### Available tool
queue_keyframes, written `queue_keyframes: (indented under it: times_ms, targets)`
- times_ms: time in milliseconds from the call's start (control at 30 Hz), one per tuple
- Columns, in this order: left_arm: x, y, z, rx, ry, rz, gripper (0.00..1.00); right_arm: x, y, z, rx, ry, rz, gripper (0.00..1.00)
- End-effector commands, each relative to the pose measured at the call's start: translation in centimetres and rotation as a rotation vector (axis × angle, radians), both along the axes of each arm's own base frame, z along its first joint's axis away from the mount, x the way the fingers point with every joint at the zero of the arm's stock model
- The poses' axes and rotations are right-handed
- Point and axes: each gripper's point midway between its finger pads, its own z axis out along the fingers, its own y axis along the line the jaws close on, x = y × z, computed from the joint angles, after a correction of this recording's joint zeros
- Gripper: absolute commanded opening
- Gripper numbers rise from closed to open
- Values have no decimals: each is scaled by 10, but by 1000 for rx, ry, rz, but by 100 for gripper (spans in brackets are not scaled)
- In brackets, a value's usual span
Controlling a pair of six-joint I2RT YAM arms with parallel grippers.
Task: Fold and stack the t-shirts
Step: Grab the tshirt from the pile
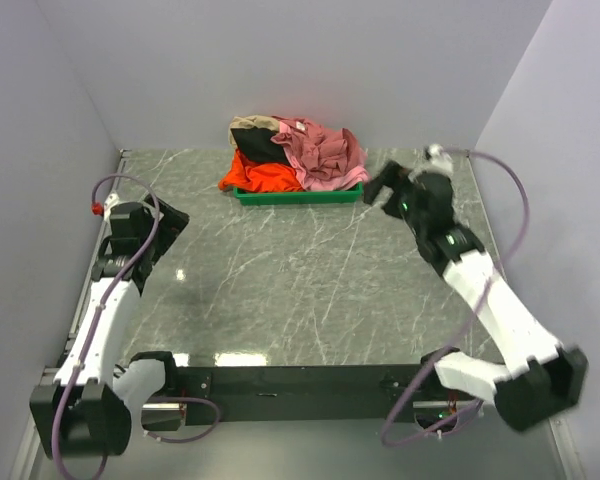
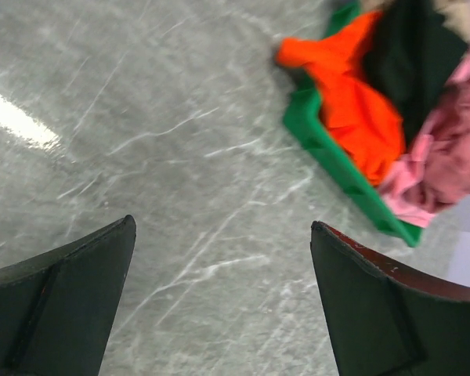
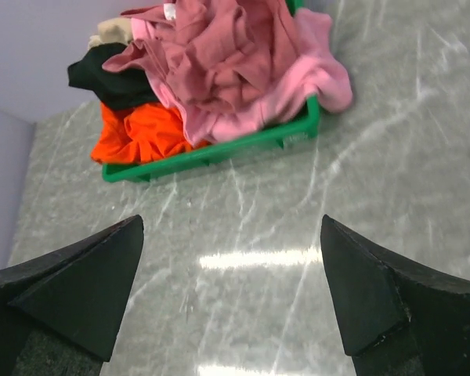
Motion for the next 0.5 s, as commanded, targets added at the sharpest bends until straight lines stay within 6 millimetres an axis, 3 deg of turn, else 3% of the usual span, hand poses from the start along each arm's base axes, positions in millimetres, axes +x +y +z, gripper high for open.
queue_keyframes:
  times_ms: [0, 33, 67, 100, 133, 167, 200, 233, 267, 300, 333, 367, 400, 433, 467]
  targets:
    - [12, 7, 13, 39, -14, 8, 99, 45, 25, 4, -120, 36, 62, 100]
    - [14, 6, 11, 43, -16, 1, 99, 62, 30, 29, -122, -7, 48, 100]
    - [17, 5, 12, 45, -37, -8, 99, 83, 37, 2, -162, 67, 52, 100]
    - [19, 4, 14, 45, -57, -17, 99, 96, 41, 0, -180, 77, 55, 100]
    - [20, 3, 17, 54, -72, -28, 99, 115, 47, 28, -178, 26, 50, 100]
    - [22, 2, 19, 58, -88, -38, 99, 136, 55, -6, -218, 105, 61, 100]
    - [25, 2, 27, 67, -124, -44, 99, 149, 60, -8, -230, 112, 65, 100]
    - [25, 1, 29, 77, -135, -53, 99, 169, 66, 23, -221, 49, 58, 98]
    - [27, 2, 32, 83, -149, -54, 99, 188, 73, -18, -255, 130, 70, 98]
    - [27, 2, 34, 91, -155, -55, 99, 207, 78, 12, -241, 64, 59, 98]
    - [28, 4, 33, 98, -154, -47, 99, 219, 83, 9, -252, 60, 56, 97]
    - [29, 6, 33, 102, -152, -40, 99, 237, 88, -28, -282, 118, 57, 97]
    - [30, 7, 32, 107, -147, -40, 99, 251, 93, -8, -267, 58, 54, 96]
    - [31, 8, 30, 112, -138, -33, 99, 260, 97, -12, -266, 45, 59, 95]
    - [32, 9, 31, 114, -136, -29, 100, 274, 104, -28, -264, 36, 65, 93]
